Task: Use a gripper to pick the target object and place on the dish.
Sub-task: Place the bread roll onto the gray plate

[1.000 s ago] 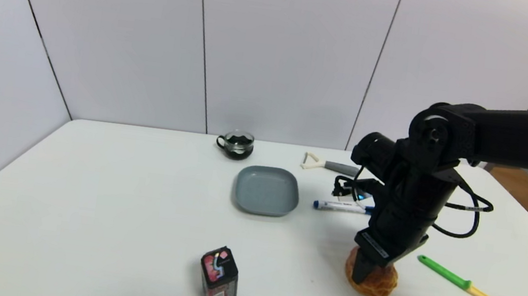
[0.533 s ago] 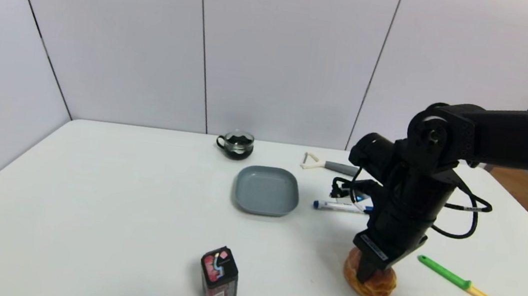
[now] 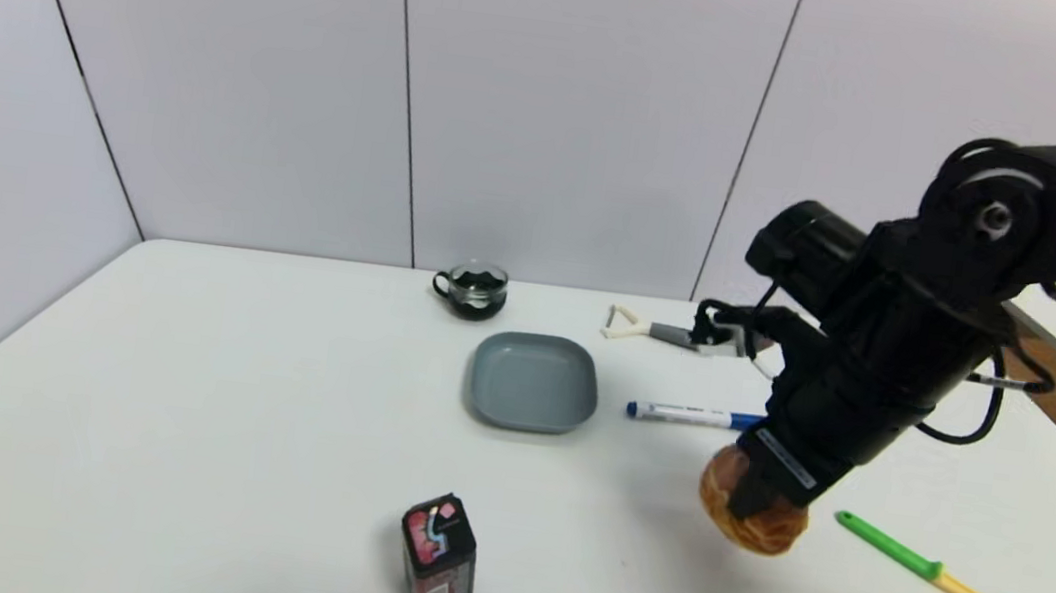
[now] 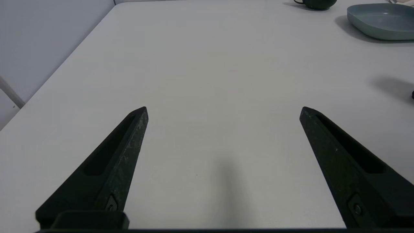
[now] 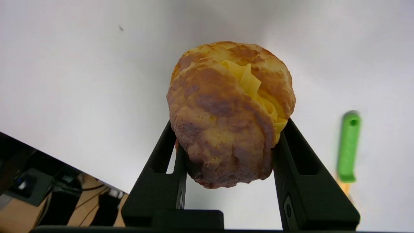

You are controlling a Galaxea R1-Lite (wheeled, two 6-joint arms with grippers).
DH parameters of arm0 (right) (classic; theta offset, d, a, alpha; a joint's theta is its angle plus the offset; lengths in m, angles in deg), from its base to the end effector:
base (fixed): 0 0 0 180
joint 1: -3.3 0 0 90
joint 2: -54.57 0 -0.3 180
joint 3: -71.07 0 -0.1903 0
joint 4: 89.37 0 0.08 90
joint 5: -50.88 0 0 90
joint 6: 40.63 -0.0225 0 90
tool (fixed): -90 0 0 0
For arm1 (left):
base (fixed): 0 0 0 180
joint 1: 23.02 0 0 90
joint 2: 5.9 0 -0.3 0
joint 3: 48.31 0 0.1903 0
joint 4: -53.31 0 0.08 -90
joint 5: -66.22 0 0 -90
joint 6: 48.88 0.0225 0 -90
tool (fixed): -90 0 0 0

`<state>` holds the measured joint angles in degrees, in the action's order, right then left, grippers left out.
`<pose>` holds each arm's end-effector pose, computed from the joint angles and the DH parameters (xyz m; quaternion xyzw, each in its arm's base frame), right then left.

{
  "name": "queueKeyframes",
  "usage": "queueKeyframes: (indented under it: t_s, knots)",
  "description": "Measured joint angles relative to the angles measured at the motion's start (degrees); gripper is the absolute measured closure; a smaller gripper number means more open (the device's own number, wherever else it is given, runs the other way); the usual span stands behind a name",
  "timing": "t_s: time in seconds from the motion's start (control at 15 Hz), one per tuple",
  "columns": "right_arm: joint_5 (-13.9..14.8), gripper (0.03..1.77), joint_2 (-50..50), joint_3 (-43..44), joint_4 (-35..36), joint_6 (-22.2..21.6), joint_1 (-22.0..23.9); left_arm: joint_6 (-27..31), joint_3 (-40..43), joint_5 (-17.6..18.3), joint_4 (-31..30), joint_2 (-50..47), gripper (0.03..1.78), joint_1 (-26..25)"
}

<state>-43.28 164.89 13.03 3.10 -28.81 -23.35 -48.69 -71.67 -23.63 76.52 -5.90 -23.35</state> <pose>0.2813 0.1430 0.2204 -0.1976 0.5783 0.2705 0.7439 -0.0228 -0.0002 0.0757 0.0017 -0.0013 0.0016 1.0000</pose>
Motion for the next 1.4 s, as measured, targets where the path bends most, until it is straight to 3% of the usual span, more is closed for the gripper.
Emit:
queueKeyframes:
  t_s: [0.33, 0.87, 1.4]
  knots:
    - [1.5, 1.05, -0.6, 11.9, 8.2, 1.5, -0.2, 0.0, 0.0, 0.0, 0.0, 0.0, 0.12, 0.0]
    - [2.5, 1.07, 6.3, 13.5, 24.4, 3.2, -6.0, 0.0, 0.0, 0.0, 0.0, 0.0, 0.12, 0.0]
    - [2.5, 1.08, 15.3, 13.6, 26.1, 2.8, -9.8, 0.0, 0.0, 0.0, 0.0, 0.0, 0.12, 0.0]
